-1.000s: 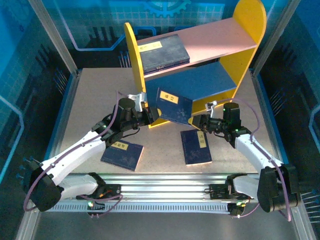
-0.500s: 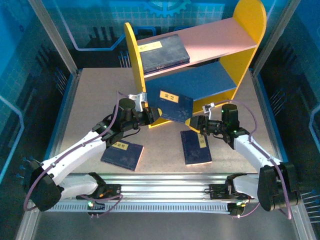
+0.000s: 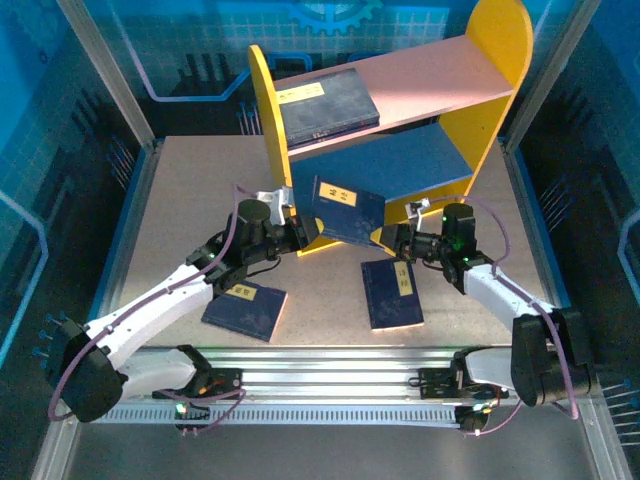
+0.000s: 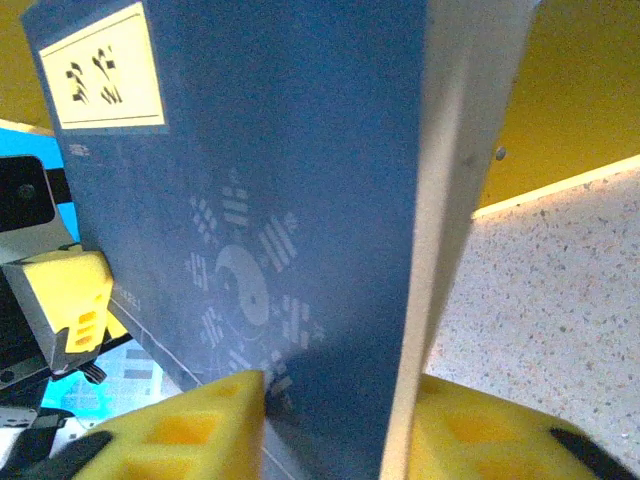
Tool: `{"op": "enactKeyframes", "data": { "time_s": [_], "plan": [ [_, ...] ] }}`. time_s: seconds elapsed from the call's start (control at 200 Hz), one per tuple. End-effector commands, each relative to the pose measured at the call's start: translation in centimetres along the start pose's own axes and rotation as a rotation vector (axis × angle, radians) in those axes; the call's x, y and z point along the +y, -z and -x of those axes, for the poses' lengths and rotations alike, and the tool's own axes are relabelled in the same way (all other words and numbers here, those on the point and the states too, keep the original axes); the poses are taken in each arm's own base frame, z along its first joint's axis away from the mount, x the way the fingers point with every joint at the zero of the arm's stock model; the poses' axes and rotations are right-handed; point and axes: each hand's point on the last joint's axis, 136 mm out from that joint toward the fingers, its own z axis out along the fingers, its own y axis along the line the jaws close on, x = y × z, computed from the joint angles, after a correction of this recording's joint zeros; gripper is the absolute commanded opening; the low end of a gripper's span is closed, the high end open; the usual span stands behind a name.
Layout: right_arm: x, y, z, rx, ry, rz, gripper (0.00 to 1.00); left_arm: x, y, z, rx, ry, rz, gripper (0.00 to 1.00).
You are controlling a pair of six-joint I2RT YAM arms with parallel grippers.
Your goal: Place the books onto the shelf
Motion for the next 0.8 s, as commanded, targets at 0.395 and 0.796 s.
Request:
{"op": "enactKeyframes", "data": {
  "time_s": [0.395,0.796],
  "plan": [
    [3.9,2.9,3.4,-0.051,0.182,0.008,0.06,-1.7,-0.3,-0.2,0.035,-0.003,-0.059,0.51],
    [4.6,4.5,5.8,-0.059,0.324,-0.082,0.05,1.0,2.0,-1.7,0.057,-0.023,0.09,0.56]
  ]
}}
